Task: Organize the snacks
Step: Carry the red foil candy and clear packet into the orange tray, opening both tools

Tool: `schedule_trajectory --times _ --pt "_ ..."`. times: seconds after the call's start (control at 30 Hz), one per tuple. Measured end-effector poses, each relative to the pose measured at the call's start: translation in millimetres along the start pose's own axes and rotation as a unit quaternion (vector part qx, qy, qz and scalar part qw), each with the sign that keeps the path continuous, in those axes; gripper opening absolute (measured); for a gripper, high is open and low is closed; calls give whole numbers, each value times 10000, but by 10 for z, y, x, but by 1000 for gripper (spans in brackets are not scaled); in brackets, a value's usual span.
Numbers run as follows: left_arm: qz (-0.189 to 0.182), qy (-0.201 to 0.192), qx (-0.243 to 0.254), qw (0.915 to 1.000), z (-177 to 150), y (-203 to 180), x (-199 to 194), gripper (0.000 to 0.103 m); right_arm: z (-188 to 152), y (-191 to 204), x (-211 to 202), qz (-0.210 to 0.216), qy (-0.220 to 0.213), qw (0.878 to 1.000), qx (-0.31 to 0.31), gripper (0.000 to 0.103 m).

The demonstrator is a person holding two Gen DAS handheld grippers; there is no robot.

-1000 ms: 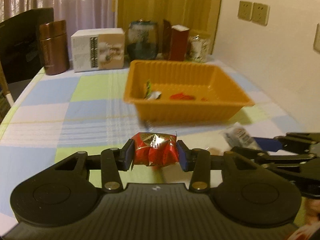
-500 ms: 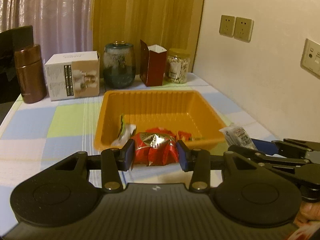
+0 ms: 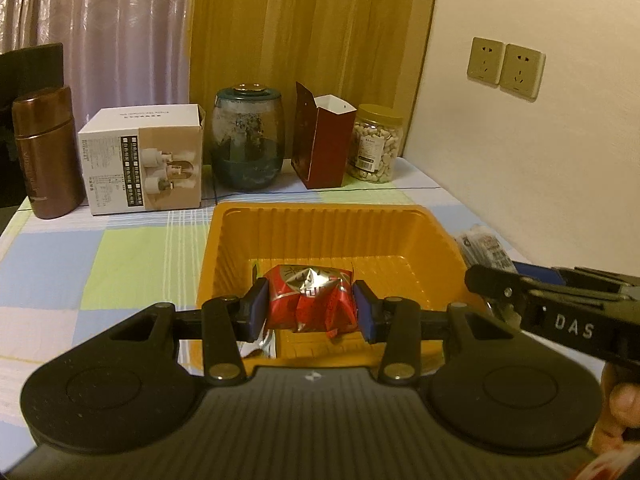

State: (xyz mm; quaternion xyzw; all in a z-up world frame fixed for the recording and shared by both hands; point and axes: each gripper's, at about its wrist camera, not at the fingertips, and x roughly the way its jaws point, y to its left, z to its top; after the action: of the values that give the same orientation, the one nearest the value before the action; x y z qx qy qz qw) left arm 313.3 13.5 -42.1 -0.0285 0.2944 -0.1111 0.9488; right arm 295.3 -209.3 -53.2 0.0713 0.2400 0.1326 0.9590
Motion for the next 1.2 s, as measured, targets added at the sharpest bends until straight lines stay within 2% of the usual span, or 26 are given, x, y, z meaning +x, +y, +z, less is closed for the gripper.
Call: schedule_trajectory --times 0.53,0.63,0.7,0.97,1.2 --pt "-81 192 -7 9998 55 60 471 42 112 -192 525 -147 147 9993 306 39" --pt "-97 245 -2 9997 42 64 532 49 105 -192 555 -139 170 9993 302 39" --pt "-81 210 -36 9997 34 81 536 64 94 -199 554 -133 185 9993 310 39" --pt "282 175 -82 9994 64 216 429 65 103 -222 553 -115 174 9990 400 39" --pt "256 184 -116 9994 59 234 401 65 107 -218 562 -90 172 9989 419 39"
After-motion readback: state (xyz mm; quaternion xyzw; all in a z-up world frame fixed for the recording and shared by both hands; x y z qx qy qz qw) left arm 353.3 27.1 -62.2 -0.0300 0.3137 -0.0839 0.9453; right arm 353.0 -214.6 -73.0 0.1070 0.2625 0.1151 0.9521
